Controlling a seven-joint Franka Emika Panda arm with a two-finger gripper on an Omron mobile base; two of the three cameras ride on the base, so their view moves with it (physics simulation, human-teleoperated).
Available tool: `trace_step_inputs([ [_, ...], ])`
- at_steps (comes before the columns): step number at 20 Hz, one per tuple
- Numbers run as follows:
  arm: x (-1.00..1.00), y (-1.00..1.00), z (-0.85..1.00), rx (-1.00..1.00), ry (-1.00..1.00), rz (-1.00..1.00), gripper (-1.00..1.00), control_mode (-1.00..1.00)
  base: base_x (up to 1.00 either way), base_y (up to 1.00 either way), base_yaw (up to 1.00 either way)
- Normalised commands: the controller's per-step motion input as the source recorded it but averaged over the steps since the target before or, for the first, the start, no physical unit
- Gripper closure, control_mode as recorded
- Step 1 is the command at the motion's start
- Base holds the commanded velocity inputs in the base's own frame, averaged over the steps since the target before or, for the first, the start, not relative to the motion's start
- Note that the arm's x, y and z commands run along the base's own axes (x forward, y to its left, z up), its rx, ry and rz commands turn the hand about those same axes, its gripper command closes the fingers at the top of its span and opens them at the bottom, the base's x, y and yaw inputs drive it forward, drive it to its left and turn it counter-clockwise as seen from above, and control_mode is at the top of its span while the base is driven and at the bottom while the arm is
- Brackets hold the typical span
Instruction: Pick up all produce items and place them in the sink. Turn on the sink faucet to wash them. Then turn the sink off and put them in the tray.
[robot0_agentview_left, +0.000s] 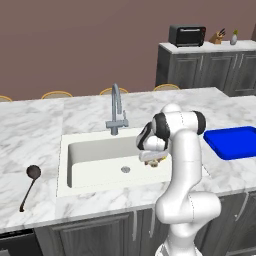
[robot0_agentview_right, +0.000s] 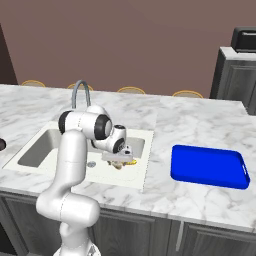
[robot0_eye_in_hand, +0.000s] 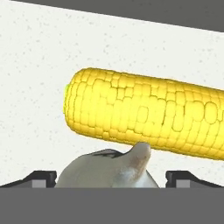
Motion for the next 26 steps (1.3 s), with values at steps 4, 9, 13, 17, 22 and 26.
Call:
trace_step_inputs([
  [4,-0.05,-0.01,-0.27,-0.01,0.01,0.00,1.00,-1.00,0.00,0.00,0.00],
  [9,-0.33,-0.25,0.32,0.00,-0.09,0.00,1.00,-1.00,0.00,0.00,0.00],
  [13,-0.26,-0.21,0.83,0.00,-0.13,-0.03,1.00,-1.00,0.00,0.00,0.00],
  [17,-0.15,-0.03,0.99,0.00,-0.07,-0.04,1.00,-1.00,0.00,0.00,0.00],
  [22,-0.08,0.00,0.97,0.00,-0.02,-0.05,1.00,-1.00,0.00,0.00,0.00],
  [26,0.00,-0.16,0.69,-0.02,0.00,-0.08,1.00,-1.00,0.00,0.00,0.00],
])
